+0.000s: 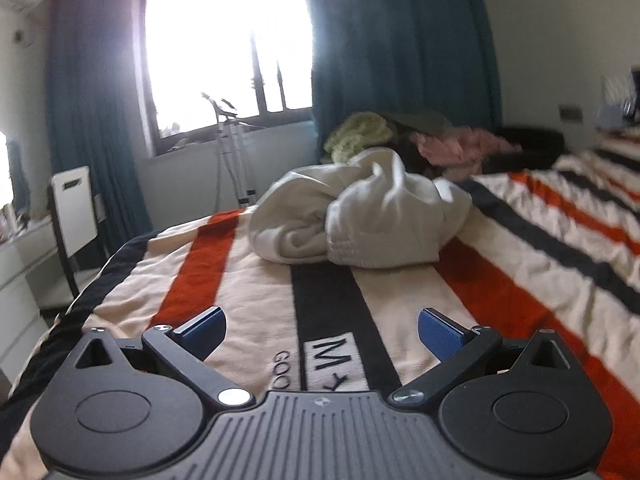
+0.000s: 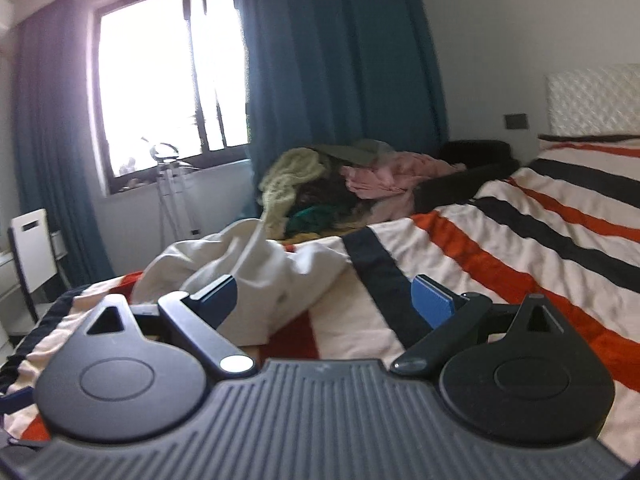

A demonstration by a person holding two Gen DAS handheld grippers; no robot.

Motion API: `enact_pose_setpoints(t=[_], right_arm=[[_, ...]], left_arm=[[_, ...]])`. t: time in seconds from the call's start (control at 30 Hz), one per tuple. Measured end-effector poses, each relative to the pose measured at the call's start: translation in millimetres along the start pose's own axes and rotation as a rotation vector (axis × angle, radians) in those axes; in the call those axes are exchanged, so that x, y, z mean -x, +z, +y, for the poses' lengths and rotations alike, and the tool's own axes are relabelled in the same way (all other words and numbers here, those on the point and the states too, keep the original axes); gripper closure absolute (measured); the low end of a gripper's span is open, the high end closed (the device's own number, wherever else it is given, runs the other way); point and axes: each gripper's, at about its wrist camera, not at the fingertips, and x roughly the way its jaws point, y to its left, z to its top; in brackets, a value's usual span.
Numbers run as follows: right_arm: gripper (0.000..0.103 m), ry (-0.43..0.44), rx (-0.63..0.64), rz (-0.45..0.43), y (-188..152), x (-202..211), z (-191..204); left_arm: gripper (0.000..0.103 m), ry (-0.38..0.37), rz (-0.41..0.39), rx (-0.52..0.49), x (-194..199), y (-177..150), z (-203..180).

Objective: Fold clothes

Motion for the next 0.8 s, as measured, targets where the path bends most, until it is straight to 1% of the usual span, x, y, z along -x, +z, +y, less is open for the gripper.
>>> enact_pose_setpoints(t=[0.07,0.17,0.23,0.33,0.4,0.53,0.6,0.7,0.73,0.8], right_arm=[[0.008,-0.024,-0.018,0.01,-1,-4,-8],[0.008,-0.057,-0.059,0.031,-4,-12,-23],[0.008,-0.075,-0.088,0.054,-7,-19,-32],[0.008,-0.1,-0.127,0.094,-15,-32,-41],[0.008,-0.104,-0.137,0.111,-20,-43,-42],[0.008,-0.102,-0.14,0.142,-30,-65,-41],[0.008,-0.101,-0.142,0.157,-35,-77,-41],[0.008,-0.1,-0.144,0.18,-42,-94,-40],[0.008,-0.099,-0.145,0.187,-45,-99,-40],[0.008,-0.098,-0.147,0.203,-50,-111,-39]], left_arm=[[0.0,-0.008,-0.002,-0.063,-17,3,-11],[0.0,0.003,-0.028,-0.181,-47,7,-31],[0.0,-0.011,-0.045,-0.268,-68,8,-45],[0.0,-0.076,-0.045,-0.38,-111,9,-62],[0.0,-0.077,-0.035,-0.437,-141,7,-73],[0.0,-0.015,-0.041,-0.572,-201,1,-93],[0.0,0.016,-0.062,-0.599,-225,3,-98],[0.0,0.083,-0.099,-0.631,-253,10,-104],[0.001,0.103,-0.113,-0.651,-261,13,-106],[0.012,0.147,-0.153,-0.675,-270,21,-109]])
